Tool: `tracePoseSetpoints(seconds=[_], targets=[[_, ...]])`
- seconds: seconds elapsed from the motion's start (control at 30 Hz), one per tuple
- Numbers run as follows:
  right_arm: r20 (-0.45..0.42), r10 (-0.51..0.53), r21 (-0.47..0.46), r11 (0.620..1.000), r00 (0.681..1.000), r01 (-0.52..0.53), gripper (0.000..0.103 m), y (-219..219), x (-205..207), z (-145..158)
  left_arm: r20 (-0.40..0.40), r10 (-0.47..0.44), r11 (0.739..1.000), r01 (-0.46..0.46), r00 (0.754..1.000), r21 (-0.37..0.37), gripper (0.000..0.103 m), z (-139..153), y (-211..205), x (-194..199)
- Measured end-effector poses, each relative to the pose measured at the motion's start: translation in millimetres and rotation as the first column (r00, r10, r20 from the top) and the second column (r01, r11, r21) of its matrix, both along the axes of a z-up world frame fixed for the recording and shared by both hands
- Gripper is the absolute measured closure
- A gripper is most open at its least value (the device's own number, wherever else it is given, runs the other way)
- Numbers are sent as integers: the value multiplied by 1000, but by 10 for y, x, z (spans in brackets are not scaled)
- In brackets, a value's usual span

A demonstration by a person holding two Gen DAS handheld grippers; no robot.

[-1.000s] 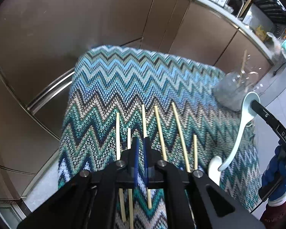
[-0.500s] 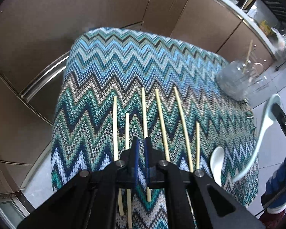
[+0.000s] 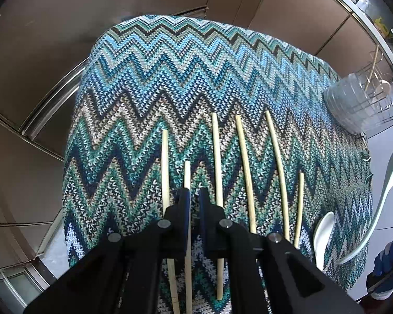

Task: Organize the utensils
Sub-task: 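Carry the white spoon and chopstick up toward the wire holder with both tools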

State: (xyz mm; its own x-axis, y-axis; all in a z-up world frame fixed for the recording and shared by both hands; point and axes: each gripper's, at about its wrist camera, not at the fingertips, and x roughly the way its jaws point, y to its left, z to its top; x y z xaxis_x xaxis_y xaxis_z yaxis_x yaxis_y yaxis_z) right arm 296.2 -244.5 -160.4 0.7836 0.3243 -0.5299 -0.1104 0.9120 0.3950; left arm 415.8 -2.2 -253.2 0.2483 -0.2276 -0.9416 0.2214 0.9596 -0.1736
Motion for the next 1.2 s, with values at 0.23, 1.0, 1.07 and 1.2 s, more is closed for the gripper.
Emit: tracePoseSetpoints(seconds=[0.23, 1.0, 1.07, 1.2], targets=[[-13, -4, 15, 1000, 1000, 4, 96, -38, 19, -77, 4, 5, 1000, -5, 1000, 6, 70, -15, -13, 60], [-10, -30, 21, 999, 1000, 30, 96, -146, -161, -66, 71, 16, 996, -22, 997, 86, 99, -28, -124, -73], [3, -36, 13, 999, 999, 36, 96, -163, -223, -18, 109, 43, 997, -50, 993, 62, 99, 114, -65, -184], [35, -53, -9, 999, 998, 53, 96, -201, -348, 98, 241, 84, 996, -85, 967, -6, 99, 568, 29, -447]])
